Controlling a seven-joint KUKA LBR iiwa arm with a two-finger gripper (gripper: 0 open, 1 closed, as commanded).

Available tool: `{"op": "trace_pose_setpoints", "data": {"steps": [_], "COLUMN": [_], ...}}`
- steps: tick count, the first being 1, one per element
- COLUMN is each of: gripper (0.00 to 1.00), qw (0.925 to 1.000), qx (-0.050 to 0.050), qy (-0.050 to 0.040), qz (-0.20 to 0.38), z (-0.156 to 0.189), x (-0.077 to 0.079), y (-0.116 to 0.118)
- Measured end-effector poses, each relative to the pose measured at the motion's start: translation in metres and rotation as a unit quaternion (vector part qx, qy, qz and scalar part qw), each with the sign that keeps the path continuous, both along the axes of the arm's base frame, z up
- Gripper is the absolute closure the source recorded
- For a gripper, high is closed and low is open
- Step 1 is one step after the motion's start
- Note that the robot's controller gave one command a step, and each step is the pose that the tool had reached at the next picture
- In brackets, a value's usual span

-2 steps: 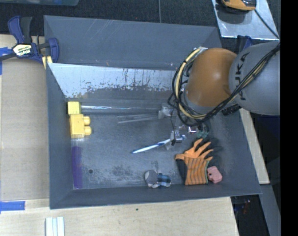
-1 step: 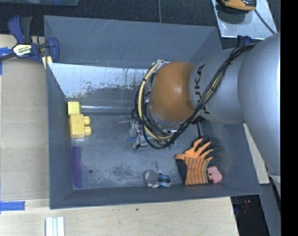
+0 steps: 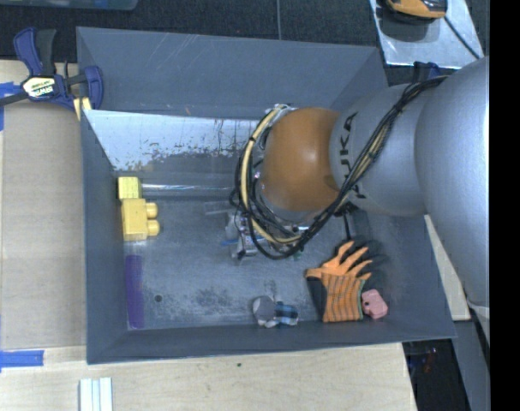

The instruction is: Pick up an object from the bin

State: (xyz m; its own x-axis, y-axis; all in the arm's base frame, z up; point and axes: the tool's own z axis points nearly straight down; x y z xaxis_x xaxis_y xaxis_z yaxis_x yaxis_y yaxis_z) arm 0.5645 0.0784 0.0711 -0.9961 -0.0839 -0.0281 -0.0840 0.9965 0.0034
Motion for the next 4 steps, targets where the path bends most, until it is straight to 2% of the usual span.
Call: {"op": "trace_pose_setpoints", "data": {"steps": [1,2,4], "gripper": [1.00,1.00,1.00], "qw": [0.9997,0.9999,1.0000], "qx": [0.002,0.003,0.003], "qy": [-0.0028,-0.0021,-0.0026], "qz": [-0.023,-0.010,-0.004], "z": [0.000,0.000,0.000], "x": [0.011,-0.043,-0.044], "y": [-0.056,-0.039,-0.041]}}
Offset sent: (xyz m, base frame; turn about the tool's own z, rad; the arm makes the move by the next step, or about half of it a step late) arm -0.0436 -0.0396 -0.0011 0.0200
